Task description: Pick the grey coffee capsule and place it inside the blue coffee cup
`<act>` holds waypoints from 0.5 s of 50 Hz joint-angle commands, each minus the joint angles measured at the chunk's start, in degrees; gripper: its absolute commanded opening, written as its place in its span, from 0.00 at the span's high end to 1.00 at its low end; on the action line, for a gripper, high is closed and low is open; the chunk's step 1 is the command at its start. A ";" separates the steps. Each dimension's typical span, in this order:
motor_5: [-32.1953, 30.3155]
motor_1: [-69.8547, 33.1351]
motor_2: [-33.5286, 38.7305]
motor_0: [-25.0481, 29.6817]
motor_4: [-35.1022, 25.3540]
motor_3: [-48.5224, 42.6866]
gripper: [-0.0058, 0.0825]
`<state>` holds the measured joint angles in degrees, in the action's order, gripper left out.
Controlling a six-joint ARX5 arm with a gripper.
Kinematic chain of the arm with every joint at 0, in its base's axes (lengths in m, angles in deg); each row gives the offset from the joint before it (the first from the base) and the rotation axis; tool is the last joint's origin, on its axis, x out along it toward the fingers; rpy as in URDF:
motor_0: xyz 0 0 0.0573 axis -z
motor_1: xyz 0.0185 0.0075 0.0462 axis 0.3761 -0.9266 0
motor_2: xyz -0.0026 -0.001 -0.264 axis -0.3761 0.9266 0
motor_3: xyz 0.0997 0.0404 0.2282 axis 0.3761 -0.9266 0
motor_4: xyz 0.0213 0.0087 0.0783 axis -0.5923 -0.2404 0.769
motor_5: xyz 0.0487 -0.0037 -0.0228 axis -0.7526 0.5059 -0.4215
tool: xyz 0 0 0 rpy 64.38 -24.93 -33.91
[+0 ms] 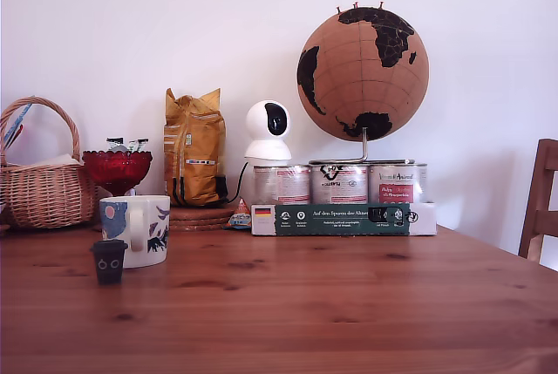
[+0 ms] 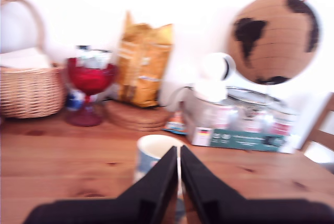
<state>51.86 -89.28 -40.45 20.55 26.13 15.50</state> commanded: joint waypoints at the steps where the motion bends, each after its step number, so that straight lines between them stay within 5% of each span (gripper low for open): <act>1: 0.61 -1.40 -1.88 0.83 -0.87 0.50 0.95; 17: -3.76 -21.90 -3.78 8.28 -2.29 5.35 0.95; 25: -4.98 -33.20 -3.78 12.63 2.47 13.77 0.95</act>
<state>47.36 -119.97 -44.97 32.26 27.38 26.56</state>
